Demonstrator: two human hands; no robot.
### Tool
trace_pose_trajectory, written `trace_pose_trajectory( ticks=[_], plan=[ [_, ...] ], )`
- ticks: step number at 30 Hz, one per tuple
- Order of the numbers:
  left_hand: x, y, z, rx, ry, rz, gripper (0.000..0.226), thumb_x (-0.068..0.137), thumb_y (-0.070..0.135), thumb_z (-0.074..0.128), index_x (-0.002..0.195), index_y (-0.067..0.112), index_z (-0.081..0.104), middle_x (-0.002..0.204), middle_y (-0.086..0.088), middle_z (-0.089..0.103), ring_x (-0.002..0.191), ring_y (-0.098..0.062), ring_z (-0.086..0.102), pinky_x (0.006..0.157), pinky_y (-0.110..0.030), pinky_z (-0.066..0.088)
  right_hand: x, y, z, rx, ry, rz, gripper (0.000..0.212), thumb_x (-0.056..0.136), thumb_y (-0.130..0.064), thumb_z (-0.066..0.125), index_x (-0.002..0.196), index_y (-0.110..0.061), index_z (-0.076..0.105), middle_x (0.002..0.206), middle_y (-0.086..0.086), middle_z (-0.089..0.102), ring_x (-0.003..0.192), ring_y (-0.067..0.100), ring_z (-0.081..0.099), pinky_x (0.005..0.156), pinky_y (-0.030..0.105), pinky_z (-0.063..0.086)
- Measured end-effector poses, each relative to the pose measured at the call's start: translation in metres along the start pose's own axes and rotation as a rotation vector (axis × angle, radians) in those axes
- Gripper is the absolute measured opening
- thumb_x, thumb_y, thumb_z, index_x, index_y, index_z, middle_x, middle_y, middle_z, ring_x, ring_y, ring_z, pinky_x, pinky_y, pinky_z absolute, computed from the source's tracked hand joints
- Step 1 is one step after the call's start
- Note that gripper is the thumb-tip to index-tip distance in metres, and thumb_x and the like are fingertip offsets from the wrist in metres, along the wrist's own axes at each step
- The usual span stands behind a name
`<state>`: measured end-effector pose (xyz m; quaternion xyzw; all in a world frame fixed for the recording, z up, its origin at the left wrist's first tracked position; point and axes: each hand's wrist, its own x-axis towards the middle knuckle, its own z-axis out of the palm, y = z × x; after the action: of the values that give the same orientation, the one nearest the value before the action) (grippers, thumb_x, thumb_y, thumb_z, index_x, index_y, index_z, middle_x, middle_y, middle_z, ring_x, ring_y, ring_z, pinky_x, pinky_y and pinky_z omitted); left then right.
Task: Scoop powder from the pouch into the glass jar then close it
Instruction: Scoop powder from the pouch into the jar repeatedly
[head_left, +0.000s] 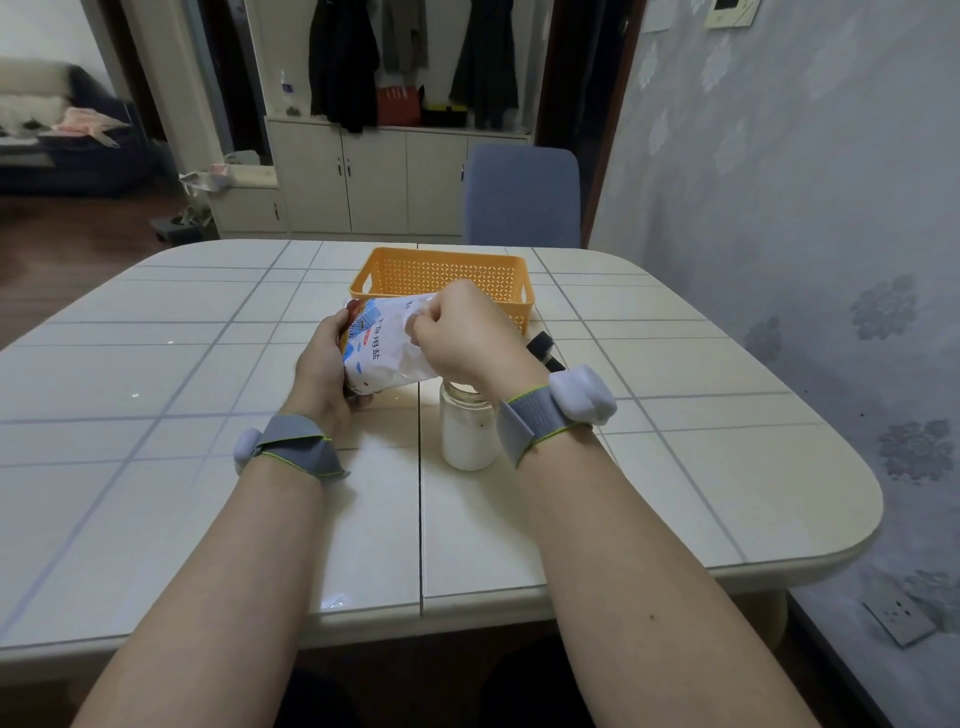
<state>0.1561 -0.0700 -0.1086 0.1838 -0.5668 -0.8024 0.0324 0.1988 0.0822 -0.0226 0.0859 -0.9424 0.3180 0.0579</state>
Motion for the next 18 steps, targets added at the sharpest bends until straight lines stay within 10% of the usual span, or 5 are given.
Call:
trace_pose_trajectory(
  ticks=[6, 18],
  plan=[
    [0.000, 0.000, 0.001, -0.001, 0.007, 0.003, 0.032, 0.084, 0.060, 0.063, 0.080, 0.028, 0.066, 0.061, 0.009, 0.065, 0.048, -0.016, 0.055, 0.043, -0.019, 0.036, -0.005, 0.011, -0.012, 0.394, 0.052, 0.082, 0.037, 0.095, -0.024, 0.063, 0.065, -0.003, 0.068, 0.064, 0.007, 0.059, 0.061, 0.022, 0.043, 0.062, 0.034, 0.039],
    [0.003, -0.001, 0.000, -0.004, -0.019, 0.005, 0.033, 0.084, 0.061, 0.062, 0.085, 0.028, 0.065, 0.065, 0.007, 0.063, 0.050, -0.017, 0.053, 0.041, -0.019, 0.035, -0.031, 0.040, -0.027, 0.919, 0.130, 0.252, 0.031, 0.096, -0.017, 0.065, 0.067, -0.006, 0.065, 0.045, -0.006, 0.051, 0.036, 0.009, 0.035, 0.041, 0.019, 0.028]
  ],
)
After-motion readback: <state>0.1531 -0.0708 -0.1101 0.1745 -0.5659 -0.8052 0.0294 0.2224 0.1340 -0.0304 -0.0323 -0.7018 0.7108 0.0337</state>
